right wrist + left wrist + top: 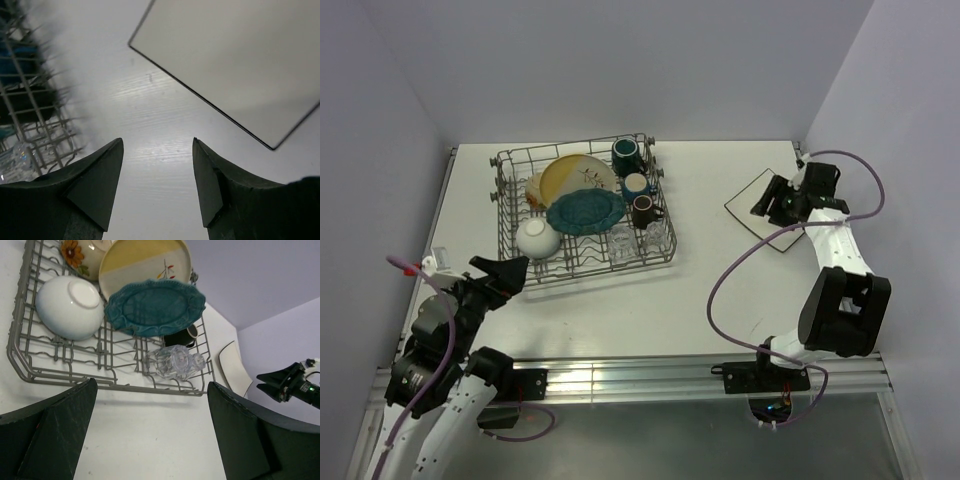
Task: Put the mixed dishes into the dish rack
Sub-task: Grab a plate with the right arm
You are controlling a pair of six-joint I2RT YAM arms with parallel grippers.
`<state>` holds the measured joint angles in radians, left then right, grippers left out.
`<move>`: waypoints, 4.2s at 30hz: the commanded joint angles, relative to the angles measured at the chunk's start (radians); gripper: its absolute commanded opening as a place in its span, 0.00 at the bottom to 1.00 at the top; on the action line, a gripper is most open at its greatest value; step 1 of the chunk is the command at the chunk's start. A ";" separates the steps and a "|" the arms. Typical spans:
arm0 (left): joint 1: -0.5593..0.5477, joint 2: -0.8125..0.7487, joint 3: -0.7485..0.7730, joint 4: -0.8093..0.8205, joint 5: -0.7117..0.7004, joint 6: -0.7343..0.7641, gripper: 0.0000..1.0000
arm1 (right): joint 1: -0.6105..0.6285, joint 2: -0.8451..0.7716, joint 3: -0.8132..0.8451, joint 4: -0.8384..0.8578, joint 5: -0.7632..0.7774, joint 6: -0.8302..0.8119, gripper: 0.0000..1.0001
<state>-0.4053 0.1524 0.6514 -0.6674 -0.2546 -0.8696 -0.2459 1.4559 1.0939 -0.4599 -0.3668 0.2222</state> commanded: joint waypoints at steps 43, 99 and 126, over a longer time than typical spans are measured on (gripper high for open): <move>0.000 0.125 0.002 0.121 0.098 -0.048 0.97 | -0.276 0.225 -0.247 0.256 0.089 0.583 0.51; 0.000 0.141 -0.006 0.161 0.118 -0.042 0.97 | -0.073 0.434 -0.101 0.286 -0.148 0.422 0.60; 0.000 0.259 0.057 0.293 0.236 -0.065 0.96 | -0.084 0.606 -0.090 0.544 -0.555 0.577 0.01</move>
<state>-0.4053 0.3939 0.6659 -0.4648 -0.0761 -0.9298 -0.3195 2.0556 1.0470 0.0185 -0.9051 0.7483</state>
